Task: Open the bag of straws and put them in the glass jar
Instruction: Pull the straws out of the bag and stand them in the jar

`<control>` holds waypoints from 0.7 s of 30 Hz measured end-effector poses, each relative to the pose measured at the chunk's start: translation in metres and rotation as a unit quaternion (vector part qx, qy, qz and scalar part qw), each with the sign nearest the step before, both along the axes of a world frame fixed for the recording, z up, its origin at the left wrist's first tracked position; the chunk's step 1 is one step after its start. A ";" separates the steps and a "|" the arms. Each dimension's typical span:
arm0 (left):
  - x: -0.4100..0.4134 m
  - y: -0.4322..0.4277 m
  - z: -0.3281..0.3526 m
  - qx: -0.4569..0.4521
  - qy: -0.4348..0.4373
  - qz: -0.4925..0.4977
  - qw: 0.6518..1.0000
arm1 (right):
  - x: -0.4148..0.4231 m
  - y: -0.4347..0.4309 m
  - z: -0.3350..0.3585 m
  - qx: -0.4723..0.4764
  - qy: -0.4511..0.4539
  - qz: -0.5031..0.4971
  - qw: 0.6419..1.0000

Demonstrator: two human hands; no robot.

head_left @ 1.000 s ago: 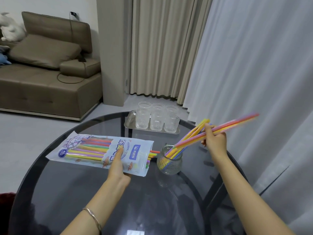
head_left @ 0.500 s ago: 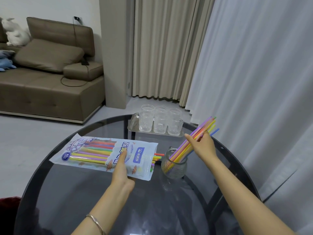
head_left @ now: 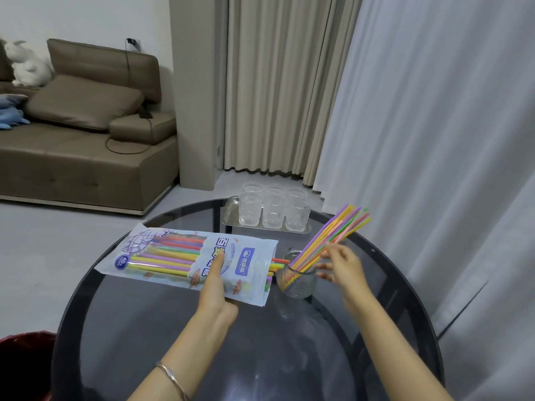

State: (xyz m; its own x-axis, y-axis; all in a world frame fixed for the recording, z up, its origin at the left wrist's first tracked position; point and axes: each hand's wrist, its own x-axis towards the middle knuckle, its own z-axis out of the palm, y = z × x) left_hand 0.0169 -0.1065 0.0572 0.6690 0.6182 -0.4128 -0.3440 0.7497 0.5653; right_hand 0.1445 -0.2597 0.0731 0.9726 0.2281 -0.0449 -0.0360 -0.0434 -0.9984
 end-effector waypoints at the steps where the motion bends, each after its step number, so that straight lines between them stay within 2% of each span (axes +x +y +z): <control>1: -0.003 -0.001 0.001 0.005 -0.001 0.000 1.000 | -0.015 0.006 -0.002 0.017 0.020 0.033 0.999; 3: -0.009 -0.003 0.002 0.017 -0.005 0.002 1.000 | -0.042 0.019 -0.006 0.028 0.027 0.078 0.996; 6: -0.018 -0.008 0.002 0.032 -0.011 0.009 0.999 | -0.071 0.035 -0.013 -0.006 -0.022 0.099 0.995; 11: -0.028 -0.017 0.003 0.046 -0.016 0.009 0.999 | -0.094 0.047 -0.021 0.039 -0.093 0.074 0.992; 14: -0.031 -0.019 0.005 0.038 -0.013 0.005 0.999 | -0.094 0.048 -0.022 0.027 -0.126 0.047 0.991; 18: -0.034 -0.010 0.006 0.007 -0.002 0.011 1.000 | -0.087 0.040 -0.021 0.010 -0.131 0.014 0.991; 21: -0.037 0.005 0.007 -0.013 -0.002 0.015 1.000 | -0.077 0.025 -0.012 0.040 -0.111 -0.003 0.993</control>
